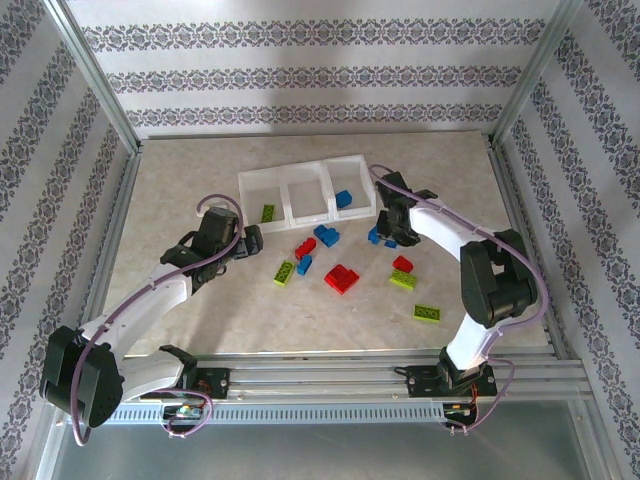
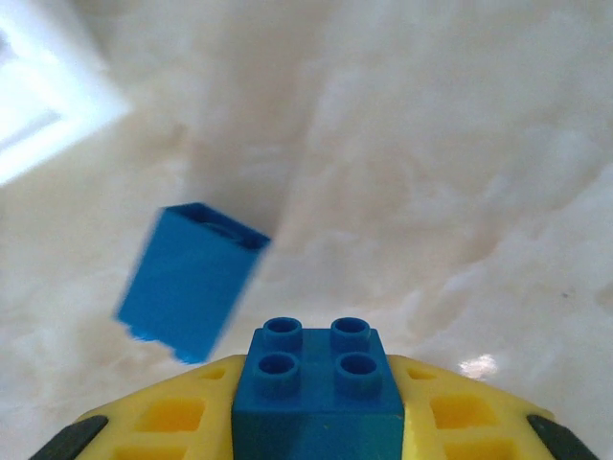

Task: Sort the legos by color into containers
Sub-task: Pick up the lego from the middle-right of the table, then place the lego in the container.

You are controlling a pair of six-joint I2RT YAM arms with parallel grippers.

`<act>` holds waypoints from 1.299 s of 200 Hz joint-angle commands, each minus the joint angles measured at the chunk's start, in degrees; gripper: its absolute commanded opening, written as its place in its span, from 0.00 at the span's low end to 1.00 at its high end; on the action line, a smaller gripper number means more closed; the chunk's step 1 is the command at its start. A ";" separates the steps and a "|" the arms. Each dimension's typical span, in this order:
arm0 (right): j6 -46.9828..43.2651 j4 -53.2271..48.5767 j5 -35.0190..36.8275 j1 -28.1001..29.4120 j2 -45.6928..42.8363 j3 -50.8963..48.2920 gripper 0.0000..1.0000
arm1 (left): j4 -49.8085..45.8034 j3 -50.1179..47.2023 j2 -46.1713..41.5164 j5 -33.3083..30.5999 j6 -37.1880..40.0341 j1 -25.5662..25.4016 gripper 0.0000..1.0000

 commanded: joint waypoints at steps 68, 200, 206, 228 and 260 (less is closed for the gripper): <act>-6.55 -2.20 3.84 3.79 7.83 18.89 0.31 | -0.51 -1.50 -1.21 0.93 -1.35 1.25 1.00; -15.50 -4.51 10.12 3.79 26.44 43.97 0.37 | -0.79 -2.16 -1.28 3.81 -2.40 1.69 1.00; -15.56 -4.72 10.30 3.79 26.82 44.36 0.38 | -0.82 -2.17 -1.37 3.73 -2.41 1.70 1.00; -15.58 -5.27 10.70 3.79 27.43 44.97 0.44 | -0.91 -2.04 -1.31 3.78 -2.41 1.70 1.00; -15.55 -5.28 11.28 3.79 26.34 44.08 0.52 | -0.91 -2.02 -1.29 3.79 -2.23 1.67 1.00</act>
